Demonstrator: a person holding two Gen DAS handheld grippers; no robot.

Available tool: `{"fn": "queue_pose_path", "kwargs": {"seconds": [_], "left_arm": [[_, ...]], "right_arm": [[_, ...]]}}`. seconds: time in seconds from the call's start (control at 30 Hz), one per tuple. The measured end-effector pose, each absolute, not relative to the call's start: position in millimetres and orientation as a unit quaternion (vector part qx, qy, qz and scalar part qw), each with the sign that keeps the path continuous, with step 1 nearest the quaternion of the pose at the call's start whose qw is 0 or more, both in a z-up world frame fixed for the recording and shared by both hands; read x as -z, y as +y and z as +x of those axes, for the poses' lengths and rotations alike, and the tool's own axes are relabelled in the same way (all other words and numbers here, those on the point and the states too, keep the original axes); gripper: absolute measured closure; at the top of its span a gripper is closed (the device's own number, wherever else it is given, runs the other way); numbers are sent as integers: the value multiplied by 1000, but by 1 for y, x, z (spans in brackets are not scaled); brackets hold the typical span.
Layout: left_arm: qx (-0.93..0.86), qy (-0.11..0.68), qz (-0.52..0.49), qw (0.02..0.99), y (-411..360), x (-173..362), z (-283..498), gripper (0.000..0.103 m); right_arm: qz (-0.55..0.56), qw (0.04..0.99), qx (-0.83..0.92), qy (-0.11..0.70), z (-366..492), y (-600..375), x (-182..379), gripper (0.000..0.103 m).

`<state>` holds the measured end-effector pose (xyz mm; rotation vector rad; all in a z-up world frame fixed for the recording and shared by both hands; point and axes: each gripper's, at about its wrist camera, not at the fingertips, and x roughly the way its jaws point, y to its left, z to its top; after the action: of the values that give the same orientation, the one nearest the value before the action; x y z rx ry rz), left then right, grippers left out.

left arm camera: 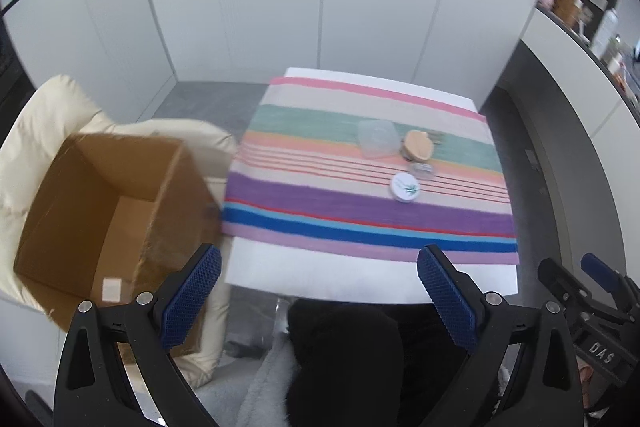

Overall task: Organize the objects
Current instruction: 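Withdraw both open tools from the box back toward the striped cloth, then grasp the labelled clear case with the right tool while the left tool grasps the white FLOWER LURE compact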

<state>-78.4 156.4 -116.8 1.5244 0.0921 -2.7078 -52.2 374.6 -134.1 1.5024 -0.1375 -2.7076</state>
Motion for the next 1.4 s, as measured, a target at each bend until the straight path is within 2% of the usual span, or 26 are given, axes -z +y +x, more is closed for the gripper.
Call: {"fn": "queue_pose_path", "kwargs": {"seconds": [0.2,0.5,0.93,1.0,1.03,1.1,1.17,1.23,1.4], "left_arm": [[859,4,512,-19,193,149,-93,4],[844,-2,535,-45,229,202,-148,4],[810,-44,582,-64,299,347,-268,5],[805,-41,588,-61,302,364,-280,14],[804,-41,590,-60,303,372,-285,23],[811,-44,581,-61,305,380,-292,27],[820,-47,566,-70,306,378,-294,43],[827,-57,555,-69,305,377,-295,45],[834,-26,549,-40,267,376,-296,45]], "right_arm": [[474,18,875,-95,-51,414,145,5],[474,-11,873,-118,-90,445,180,6],[509,-49,851,-121,-161,482,257,5],[510,-55,851,-114,-169,484,267,5],[513,-56,849,-112,-174,485,273,5],[519,-57,845,-111,-180,486,282,5],[525,-56,842,-113,-189,486,293,6],[528,-53,840,-112,-198,483,303,5],[532,-32,838,-116,-228,464,330,6]]}}
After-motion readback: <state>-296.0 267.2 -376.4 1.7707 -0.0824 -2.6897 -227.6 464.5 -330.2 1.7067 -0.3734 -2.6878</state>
